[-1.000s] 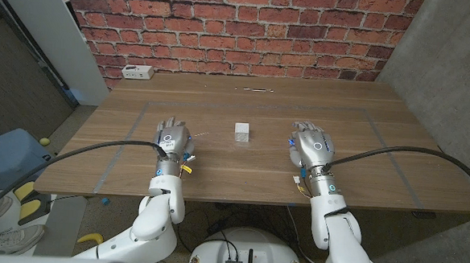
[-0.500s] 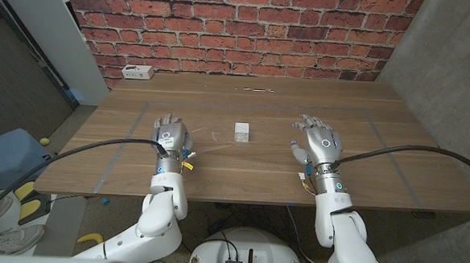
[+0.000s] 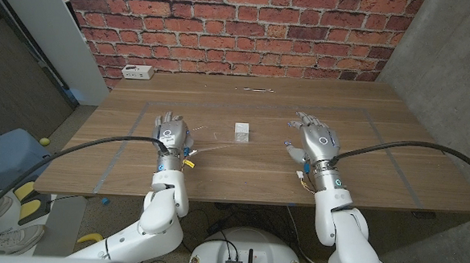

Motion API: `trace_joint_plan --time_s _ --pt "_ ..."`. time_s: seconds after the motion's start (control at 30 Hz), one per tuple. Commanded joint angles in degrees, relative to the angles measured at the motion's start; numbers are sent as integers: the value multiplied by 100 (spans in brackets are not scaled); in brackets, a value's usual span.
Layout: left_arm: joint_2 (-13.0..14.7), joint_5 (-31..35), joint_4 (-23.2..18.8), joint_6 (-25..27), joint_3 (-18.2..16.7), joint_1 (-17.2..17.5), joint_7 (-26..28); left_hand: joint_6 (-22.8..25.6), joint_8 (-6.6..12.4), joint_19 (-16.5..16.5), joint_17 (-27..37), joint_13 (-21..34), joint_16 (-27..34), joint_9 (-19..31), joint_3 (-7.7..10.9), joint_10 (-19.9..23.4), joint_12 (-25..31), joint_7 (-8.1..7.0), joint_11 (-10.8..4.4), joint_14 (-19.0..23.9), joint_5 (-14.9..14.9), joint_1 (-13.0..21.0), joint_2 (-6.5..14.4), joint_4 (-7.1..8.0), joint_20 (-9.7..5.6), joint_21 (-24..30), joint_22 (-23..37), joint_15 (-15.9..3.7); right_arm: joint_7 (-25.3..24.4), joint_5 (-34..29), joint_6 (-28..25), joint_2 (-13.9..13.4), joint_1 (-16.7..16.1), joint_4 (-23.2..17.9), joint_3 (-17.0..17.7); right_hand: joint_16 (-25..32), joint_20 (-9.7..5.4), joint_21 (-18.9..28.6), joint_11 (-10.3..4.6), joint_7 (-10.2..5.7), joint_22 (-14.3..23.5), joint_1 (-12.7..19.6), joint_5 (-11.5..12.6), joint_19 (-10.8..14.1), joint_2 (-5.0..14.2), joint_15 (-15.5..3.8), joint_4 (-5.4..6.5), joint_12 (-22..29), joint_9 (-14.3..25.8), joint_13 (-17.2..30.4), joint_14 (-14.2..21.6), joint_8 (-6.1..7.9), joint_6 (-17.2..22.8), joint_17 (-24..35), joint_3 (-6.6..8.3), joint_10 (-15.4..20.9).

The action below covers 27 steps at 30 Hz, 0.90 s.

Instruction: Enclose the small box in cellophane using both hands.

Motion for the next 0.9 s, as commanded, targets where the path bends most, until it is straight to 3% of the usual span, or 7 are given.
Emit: trace_joint_plan --time_s 0.03,0.17,0.27,0.53,0.9 --pt "-7 -61 39 74 33 -86 -68 619 104 46 9 20 7 1003 59 56 -16 385 -11 44 27 85 3 -5 8 -17 12 -2 369 -168 433 -11 134 -175 -67 33 -7 14 -70 -5 6 191 94 54 25 -660 -59 66 16 1 87 176 615 6 99 138" --pt "-7 -106 62 59 18 -99 -40 621 98 51 9 20 6 1009 60 54 -21 389 -12 43 30 86 3 -5 13 -18 12 2 201 -26 625 62 158 -182 -20 64 -37 23 -187 49 6 408 160 81 72 -730 -90 105 13 -11 170 445 1569 1 223 377" --pt "0 -121 64 41 20 -108 -14 622 95 58 9 21 4 1021 62 54 -25 382 -22 43 34 87 1 -4 3 -17 12 6 122 1 680 128 180 -141 2 98 -114 35 -298 307 6 469 145 116 164 -832 -46 157 52 -20 234 719 2287 14 253 654" --pt "19 -147 36 7 -19 -103 79 622 66 57 9 21 1 1020 62 48 -37 360 -3 40 40 86 -6 -2 -10 -24 13 1 -458 216 839 328 294 165 64 151 -188 51 -283 437 6 523 139 164 236 -931 -32 231 36 -23 336 744 2413 48 300 970" --pt "182 -12 -3 54 74 -312 -136 578 -25 35 11 23 -11 963 46 -26 -74 273 -20 3 38 53 -10 22 -11 -42 14 4 -953 610 1089 472 820 799 28 181 -216 62 -253 517 5 531 123 200 285 -965 -11 243 34 -23 413 729 2407 65 328 1110"
